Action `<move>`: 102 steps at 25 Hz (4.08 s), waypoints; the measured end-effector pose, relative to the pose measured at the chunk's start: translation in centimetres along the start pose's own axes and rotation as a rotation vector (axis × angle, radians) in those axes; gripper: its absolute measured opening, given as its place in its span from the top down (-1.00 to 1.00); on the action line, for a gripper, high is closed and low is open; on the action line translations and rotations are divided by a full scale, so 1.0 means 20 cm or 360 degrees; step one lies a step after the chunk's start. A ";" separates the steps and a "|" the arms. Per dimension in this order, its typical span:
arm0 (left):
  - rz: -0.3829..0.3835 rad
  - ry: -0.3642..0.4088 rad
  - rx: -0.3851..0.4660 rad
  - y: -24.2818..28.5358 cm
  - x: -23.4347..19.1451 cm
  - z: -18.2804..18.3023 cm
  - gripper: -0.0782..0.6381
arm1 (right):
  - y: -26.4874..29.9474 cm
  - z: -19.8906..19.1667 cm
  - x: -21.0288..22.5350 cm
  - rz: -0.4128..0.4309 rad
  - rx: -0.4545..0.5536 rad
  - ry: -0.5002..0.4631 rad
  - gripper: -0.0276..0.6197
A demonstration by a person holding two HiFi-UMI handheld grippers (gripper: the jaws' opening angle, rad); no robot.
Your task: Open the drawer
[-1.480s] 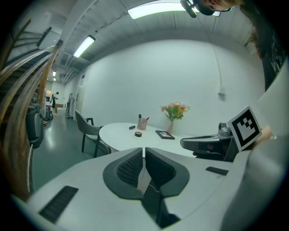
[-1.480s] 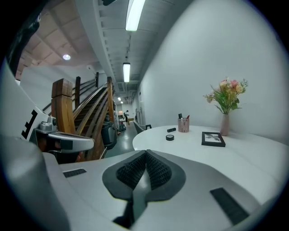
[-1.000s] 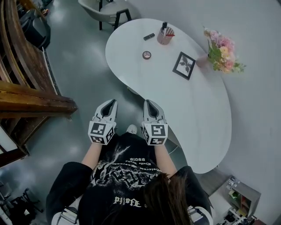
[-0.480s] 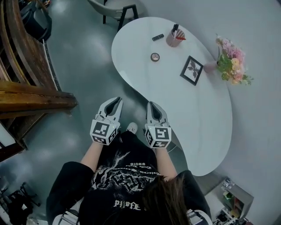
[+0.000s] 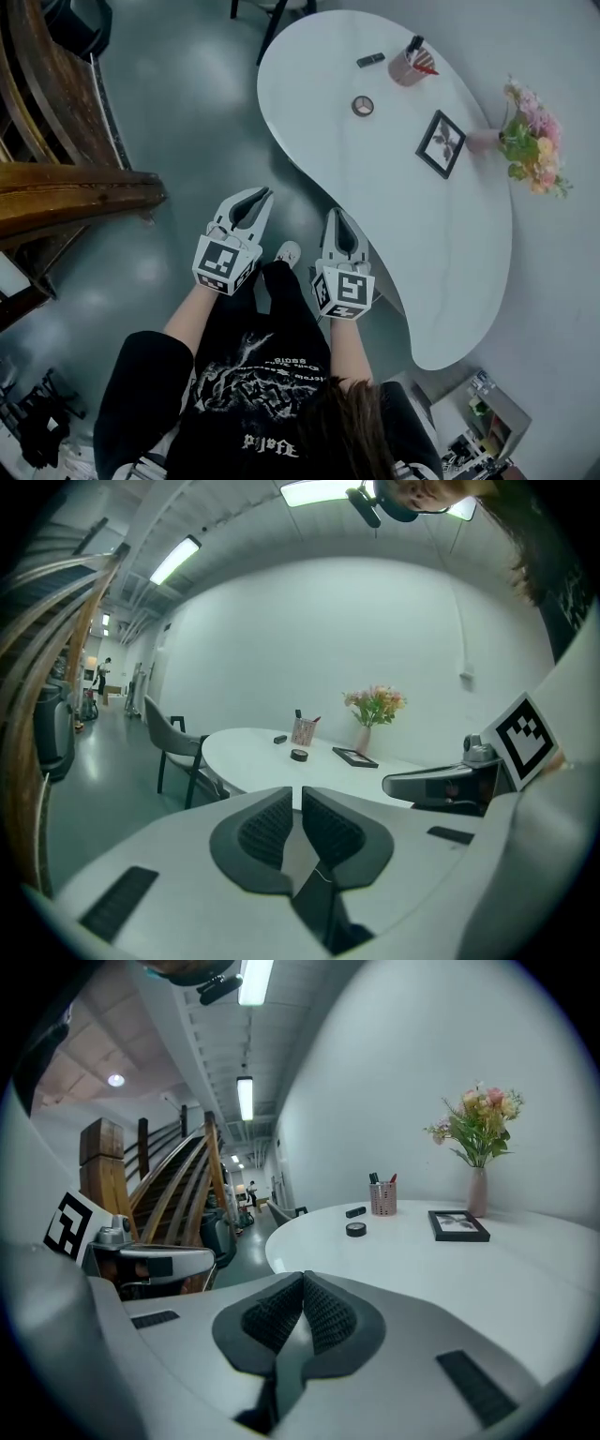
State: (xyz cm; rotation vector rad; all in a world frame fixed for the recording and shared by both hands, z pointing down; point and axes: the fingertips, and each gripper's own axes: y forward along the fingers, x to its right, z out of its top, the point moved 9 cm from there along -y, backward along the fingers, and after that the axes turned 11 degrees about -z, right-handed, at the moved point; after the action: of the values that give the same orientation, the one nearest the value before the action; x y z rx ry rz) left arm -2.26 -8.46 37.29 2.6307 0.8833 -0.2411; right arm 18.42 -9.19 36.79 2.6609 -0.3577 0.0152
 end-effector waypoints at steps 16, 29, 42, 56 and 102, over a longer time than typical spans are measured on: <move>-0.0033 -0.0023 -0.0076 0.22 -0.33 -0.37 0.70 | 0.33 -0.36 -0.19 -0.0046 -0.0128 0.0089 0.84; -0.0123 0.0052 -0.0047 0.43 -0.54 -0.63 0.70 | 0.62 -0.59 -0.20 -0.0128 -0.0104 0.0061 0.84; -0.0257 0.0054 -0.0125 0.71 -0.67 -0.90 0.35 | 0.79 -0.86 -0.21 -0.0129 -0.0076 0.0068 0.84; -0.0304 0.0212 -0.0228 1.01 -0.75 -1.00 0.22 | 0.89 -1.02 -0.12 -0.0053 -0.0127 -0.0077 0.84; -0.0188 0.0270 -0.0224 1.07 -0.76 -0.91 0.47 | 0.82 -0.96 -0.09 0.0064 -0.0244 -0.0099 0.84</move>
State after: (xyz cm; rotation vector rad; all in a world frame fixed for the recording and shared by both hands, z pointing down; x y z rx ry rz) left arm -0.30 -25.73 64.17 2.4989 1.0718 0.0153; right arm 13.36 -14.45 61.12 2.5067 -0.4158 -0.0798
